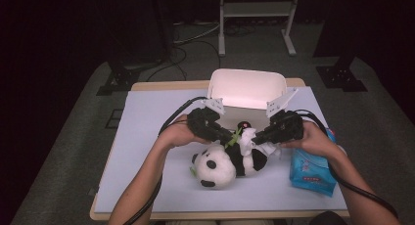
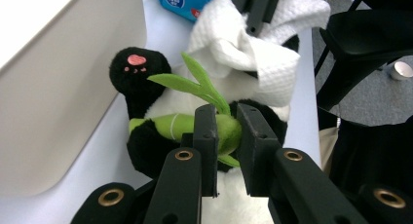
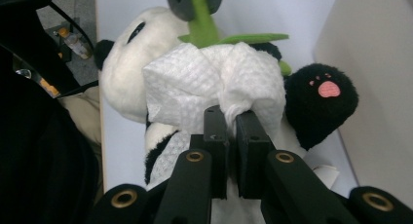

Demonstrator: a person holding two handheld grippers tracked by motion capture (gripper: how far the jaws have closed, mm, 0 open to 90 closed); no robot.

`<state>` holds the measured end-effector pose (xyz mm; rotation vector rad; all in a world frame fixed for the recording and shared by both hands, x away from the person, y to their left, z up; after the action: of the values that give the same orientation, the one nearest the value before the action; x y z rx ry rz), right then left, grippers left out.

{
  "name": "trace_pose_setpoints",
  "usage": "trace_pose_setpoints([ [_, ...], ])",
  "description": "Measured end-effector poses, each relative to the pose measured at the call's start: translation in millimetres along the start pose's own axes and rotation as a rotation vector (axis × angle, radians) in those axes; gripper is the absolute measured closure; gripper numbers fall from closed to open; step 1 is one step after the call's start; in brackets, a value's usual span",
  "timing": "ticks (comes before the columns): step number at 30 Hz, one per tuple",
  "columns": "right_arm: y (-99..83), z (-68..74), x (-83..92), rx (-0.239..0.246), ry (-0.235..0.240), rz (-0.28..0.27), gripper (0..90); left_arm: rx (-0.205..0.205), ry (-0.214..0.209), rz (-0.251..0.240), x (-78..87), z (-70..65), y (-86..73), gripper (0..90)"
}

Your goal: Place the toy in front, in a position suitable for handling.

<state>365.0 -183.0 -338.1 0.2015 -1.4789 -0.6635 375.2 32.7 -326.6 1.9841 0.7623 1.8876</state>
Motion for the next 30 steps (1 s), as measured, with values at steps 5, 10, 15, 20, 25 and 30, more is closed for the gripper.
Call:
trace_pose_setpoints([
  [5,-2.0,8.9,-3.4,0.019,0.033,0.021,84.4,-0.001,0.017,0.005,3.0,-0.3,3.5,79.3],
  [10,-2.6,13.1,-13.1,0.03,0.053,0.03,84.4,-0.005,0.009,0.019,2.3,-2.7,0.8,79.2],
  [15,-4.6,14.6,-17.4,0.027,0.067,0.017,84.4,0.009,-0.01,0.016,1.4,-4.4,-6.6,77.4],
  [20,-5.8,15.8,-20.1,0.02,0.076,0.018,84.3,0.005,-0.029,0.014,1.1,-7.5,-13.2,72.1],
  [25,-5.1,16.7,-21.7,0.017,0.087,0.019,84.3,0.017,-0.033,-0.017,7.4,-10.3,-17.1,65.6],
  [30,-3.7,14.6,-20.4,0.01,0.073,0.021,84.3,0.017,-0.015,-0.042,17.8,-11.9,-20.3,62.2],
])
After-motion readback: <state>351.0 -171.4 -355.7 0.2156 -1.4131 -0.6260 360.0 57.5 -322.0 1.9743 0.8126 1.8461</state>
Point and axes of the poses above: each handheld gripper's, and its own axes: x roughly backward along the jaws, y roughly out of its top, z roughly to its left, the point moved 3 cm from there along -x, roughly forward along the jaws, and after that the axes turned 10 degrees about z, right-handed, at the moved point
